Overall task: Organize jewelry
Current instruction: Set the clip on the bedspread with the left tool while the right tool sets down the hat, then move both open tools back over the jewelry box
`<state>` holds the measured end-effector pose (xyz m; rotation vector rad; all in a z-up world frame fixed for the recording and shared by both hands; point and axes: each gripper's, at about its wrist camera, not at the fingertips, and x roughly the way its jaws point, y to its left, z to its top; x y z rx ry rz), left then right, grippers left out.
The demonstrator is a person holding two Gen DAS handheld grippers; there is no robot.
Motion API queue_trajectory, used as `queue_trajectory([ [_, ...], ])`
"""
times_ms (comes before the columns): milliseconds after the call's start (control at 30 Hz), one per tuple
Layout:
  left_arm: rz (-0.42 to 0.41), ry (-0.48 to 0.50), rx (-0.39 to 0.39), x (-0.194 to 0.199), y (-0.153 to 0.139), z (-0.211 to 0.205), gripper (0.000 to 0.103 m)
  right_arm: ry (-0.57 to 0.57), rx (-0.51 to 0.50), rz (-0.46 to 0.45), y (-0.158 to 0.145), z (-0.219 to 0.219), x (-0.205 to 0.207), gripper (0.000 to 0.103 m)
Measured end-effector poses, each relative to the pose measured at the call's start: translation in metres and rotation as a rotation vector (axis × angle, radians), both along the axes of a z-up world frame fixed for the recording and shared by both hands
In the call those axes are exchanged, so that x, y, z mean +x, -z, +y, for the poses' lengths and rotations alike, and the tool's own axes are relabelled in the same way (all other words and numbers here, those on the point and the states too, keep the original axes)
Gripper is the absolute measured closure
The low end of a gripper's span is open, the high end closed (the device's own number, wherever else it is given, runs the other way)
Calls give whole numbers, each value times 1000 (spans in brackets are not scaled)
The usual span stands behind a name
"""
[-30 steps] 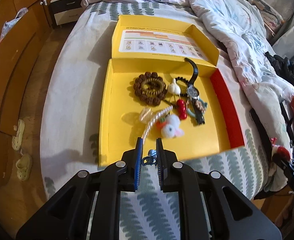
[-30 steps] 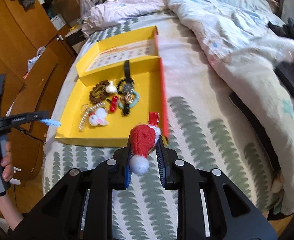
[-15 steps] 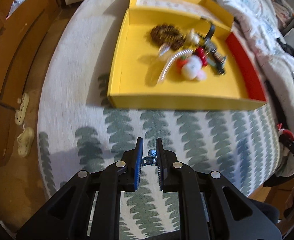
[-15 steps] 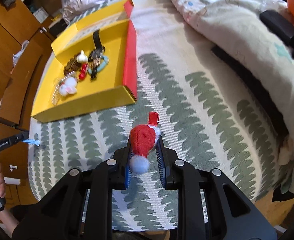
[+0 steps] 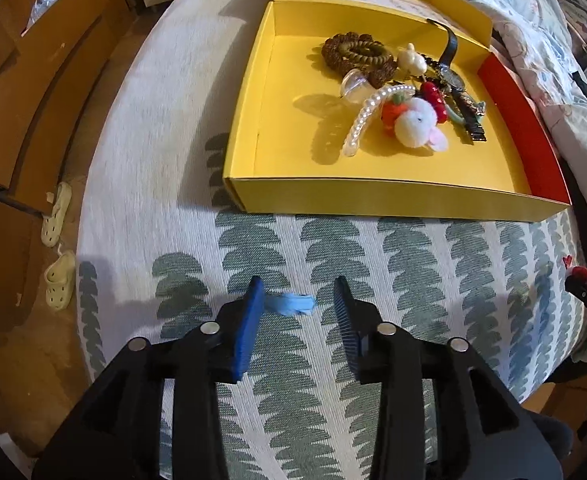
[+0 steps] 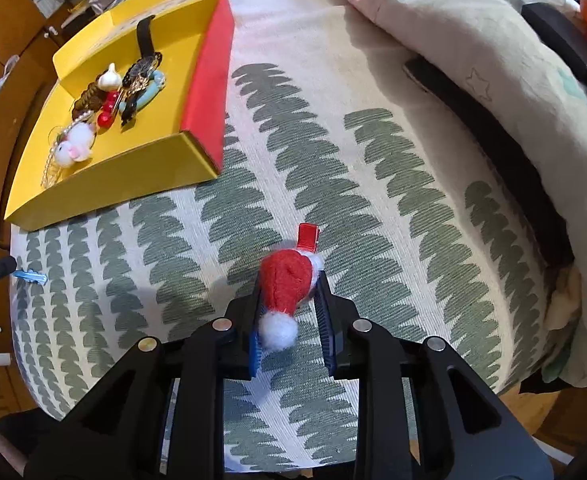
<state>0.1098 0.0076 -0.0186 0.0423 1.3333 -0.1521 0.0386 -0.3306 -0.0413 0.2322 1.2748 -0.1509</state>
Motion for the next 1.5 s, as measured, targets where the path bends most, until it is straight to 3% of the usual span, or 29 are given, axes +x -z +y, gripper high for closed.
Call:
queue_trajectory([
  [133, 9, -6, -5, 0, 1, -1, 63, 4, -4, -7, -3, -1, 0, 75],
  [200, 1, -16, 0, 0, -1, 1, 56, 8, -16, -9, -4, -1, 0, 74],
  [333, -22, -31, 1, -1, -10, 4, 51, 15, -38, -5, -7, -2, 0, 58],
  [533, -54, -33, -11, -6, -24, 3, 45, 23, -50, -33, -14, -5, -1, 46],
  [800, -88, -19, -29, -11, -32, -6, 36, 16, -38, -127, -32, -4, -1, 46],
  [1067, -169, 32, -87, -2, -49, -13, 24, -56, 48, -330, -56, 15, 9, 45],
  [1300, -159, 36, -121, 34, -41, -10, 20, -149, -4, -332, -59, 58, 49, 44],
  [1500, -103, 63, -137, 70, -20, -37, 19, -254, -50, -328, -52, 98, 91, 44],
])
